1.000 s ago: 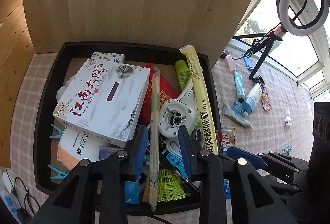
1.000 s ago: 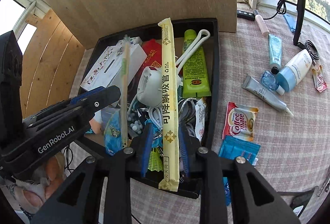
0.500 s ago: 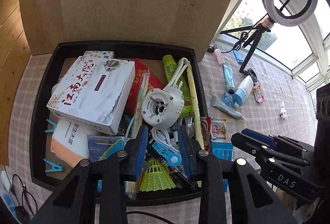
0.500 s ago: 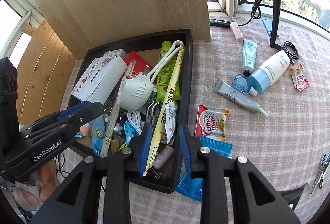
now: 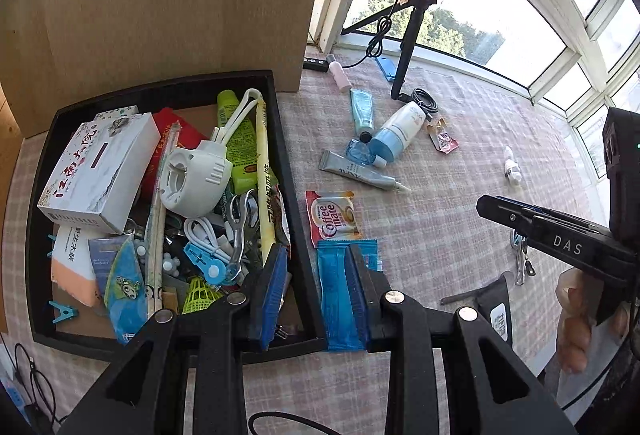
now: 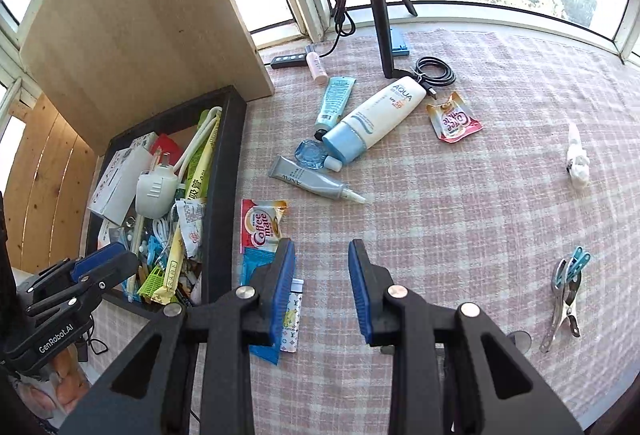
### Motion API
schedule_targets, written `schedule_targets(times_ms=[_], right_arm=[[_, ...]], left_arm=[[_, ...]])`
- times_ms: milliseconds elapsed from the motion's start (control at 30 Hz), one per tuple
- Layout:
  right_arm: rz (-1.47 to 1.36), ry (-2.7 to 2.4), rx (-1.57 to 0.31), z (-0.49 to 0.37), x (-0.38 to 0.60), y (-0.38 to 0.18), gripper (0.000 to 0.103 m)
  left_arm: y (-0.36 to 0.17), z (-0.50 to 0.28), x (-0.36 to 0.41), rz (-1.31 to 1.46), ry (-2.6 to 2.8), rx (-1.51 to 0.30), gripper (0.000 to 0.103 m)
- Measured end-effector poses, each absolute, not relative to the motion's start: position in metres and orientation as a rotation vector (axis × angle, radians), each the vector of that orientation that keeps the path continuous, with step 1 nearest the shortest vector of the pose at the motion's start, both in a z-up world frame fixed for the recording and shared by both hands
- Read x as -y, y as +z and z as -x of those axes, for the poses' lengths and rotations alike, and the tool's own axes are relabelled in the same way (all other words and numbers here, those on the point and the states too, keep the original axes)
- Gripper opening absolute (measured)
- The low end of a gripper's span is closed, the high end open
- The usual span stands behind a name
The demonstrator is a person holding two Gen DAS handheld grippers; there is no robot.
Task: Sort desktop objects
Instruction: 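Move both tools back over the table toward the cable and bottle, then grasp the black cable coil with the right tool while the left tool grasps the AQUA sunscreen bottle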
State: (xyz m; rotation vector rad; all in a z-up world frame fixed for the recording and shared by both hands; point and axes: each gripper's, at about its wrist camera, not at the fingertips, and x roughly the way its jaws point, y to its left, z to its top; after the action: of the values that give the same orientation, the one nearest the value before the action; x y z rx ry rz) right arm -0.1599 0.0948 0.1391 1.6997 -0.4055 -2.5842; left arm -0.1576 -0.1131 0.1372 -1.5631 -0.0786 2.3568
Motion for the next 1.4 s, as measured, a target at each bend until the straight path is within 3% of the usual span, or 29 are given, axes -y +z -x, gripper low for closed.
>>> schedule_targets(times_ms=[333,467,767,867,1400], right_arm=[[-1.74,-2.609,0.316,0.156,-0.206,0.139,0.028],[-1.724,-2.59,0.261,0.169,-0.236,0.14,0.046],[-1.732,-2.546,0.228,0.224,-0.259,0.127,0.051],[-1.743,-2.539,0.251,0.249,-0.263,0.117,0.051],[-1.909,-2.462,0.354,0.391,-0.269,0.041,0.051]], left_arm=[[0.132,0.155,0.03,1.567,2.345,0.029,0.032],[0.128,0.168,-0.01,1.567,2.313,-0.06,0.038],[0.117,0.221,-0.069,1.555,2.24,-0.273,0.048],[0.107,0.243,-0.081,1.559,2.208,-0.32,0.053],[0.031,0.325,-0.115,1.644,2.074,-0.576,0.055]])
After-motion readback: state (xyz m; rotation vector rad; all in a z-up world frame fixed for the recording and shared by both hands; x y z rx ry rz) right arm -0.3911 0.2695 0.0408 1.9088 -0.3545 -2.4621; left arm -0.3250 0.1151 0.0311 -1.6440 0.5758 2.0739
